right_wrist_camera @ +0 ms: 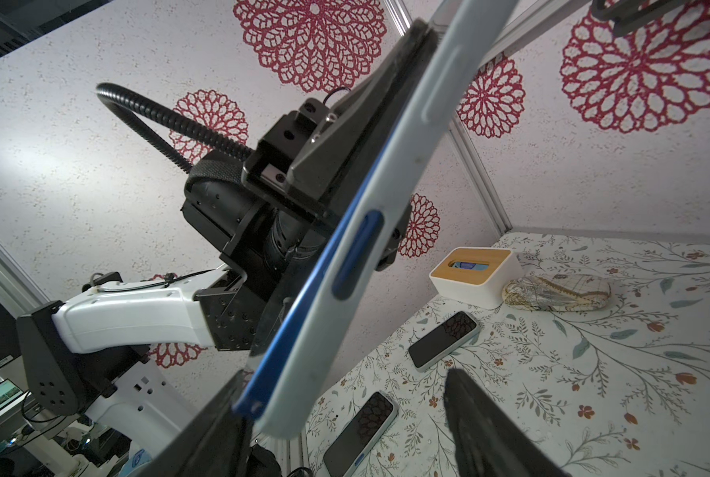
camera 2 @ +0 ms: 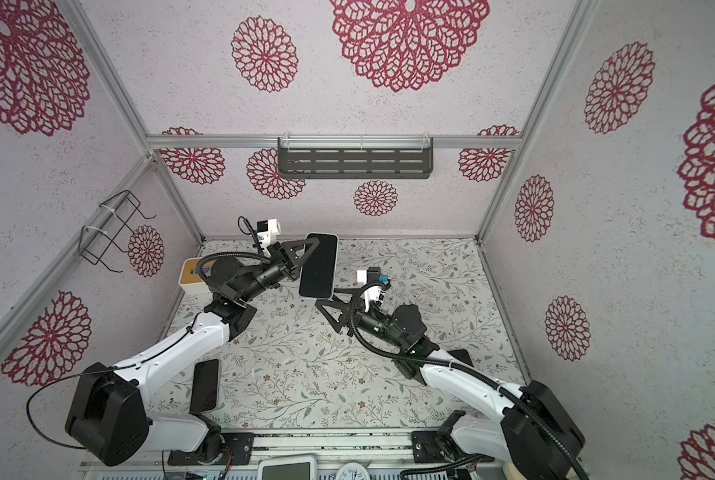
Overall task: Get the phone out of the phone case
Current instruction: 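Close the right gripper on the blue case edge below the left gripper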
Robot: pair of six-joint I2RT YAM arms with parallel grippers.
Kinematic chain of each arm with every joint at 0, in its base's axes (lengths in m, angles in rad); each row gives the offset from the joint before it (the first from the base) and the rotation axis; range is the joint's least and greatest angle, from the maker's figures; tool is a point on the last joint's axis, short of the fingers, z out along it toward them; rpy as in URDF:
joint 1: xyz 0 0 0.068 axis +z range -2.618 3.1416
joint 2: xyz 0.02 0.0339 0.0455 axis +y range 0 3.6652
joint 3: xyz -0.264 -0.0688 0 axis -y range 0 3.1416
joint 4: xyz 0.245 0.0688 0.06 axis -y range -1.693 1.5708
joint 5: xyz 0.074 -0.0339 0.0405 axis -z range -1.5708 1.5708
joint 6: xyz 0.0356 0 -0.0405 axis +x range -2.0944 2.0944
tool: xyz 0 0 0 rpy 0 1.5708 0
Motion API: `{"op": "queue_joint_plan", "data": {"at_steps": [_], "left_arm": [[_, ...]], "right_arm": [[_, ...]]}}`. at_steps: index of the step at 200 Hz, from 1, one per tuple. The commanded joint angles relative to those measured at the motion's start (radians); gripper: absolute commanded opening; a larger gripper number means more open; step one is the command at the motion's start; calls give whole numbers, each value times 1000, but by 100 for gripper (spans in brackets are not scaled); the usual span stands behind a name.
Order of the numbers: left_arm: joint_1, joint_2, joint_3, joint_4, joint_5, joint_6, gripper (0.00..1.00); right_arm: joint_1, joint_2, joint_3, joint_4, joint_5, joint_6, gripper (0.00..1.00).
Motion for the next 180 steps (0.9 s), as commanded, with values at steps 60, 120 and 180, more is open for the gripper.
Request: {"op": "queue_joint_plan", "data": {"at_steps": [60,120,180], "left_arm": [[-25,-21,4,102,5,-23,0],[-45,-25,-25,109,4,-14,0],[-42,-14,-51,25,-50,41,0]], "right_arm": [[-53,57,17,150,11,100,70],[-85,69,16,195,0,161,54],[-85,58,1,228,-31,258,10]]}}
